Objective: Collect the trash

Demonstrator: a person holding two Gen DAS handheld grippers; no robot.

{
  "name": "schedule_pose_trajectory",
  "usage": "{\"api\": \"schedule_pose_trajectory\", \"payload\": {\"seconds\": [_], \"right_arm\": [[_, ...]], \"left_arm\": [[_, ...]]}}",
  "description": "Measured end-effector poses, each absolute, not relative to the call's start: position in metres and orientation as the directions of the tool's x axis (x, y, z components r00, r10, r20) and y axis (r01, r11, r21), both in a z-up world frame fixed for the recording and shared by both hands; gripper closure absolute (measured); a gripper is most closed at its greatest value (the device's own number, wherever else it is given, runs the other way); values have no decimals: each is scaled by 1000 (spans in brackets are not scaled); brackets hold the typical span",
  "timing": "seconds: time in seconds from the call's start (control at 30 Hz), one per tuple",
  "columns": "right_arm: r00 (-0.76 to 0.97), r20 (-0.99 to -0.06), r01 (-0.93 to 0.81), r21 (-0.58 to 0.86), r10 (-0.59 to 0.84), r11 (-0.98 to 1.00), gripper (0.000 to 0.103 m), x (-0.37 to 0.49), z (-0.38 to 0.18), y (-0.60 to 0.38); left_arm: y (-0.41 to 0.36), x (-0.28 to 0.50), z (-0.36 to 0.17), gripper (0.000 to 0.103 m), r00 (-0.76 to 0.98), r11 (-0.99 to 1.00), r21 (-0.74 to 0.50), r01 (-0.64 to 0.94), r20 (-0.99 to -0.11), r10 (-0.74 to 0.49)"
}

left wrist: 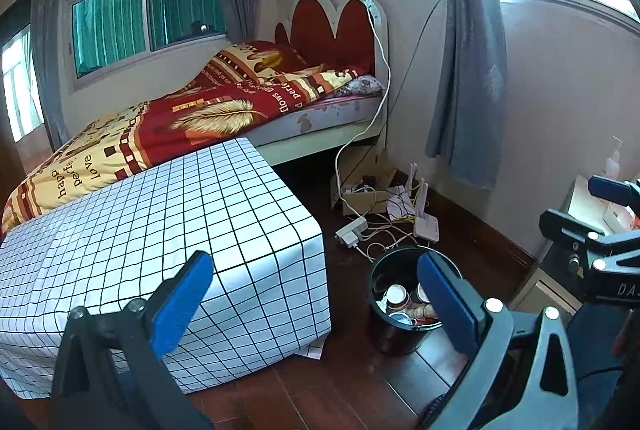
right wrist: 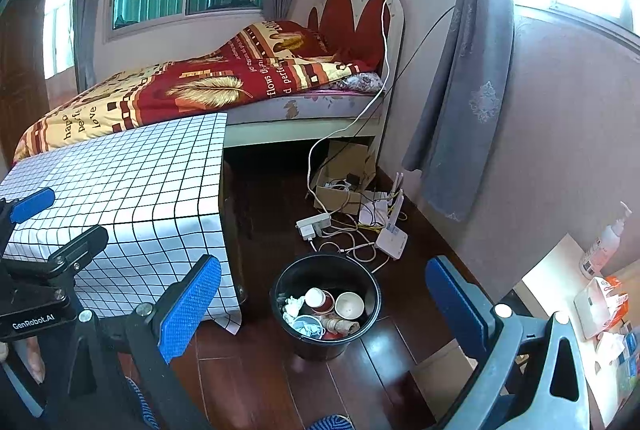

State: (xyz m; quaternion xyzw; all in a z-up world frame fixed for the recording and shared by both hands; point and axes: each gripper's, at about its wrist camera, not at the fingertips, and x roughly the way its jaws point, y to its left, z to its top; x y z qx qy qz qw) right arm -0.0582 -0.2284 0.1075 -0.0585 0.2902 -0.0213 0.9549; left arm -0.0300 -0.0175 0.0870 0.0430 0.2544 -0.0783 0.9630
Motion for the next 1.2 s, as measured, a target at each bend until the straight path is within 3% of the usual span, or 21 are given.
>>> {"api": "schedule_pose_trajectory", "payload": {"seconds": [1.2], "right_arm": [[826,-559,4,-130,-77,991,0,-59,100,-227]], "left_arm": [[-17,-27,79,0,858,973,107,206,-498,-127]]}}
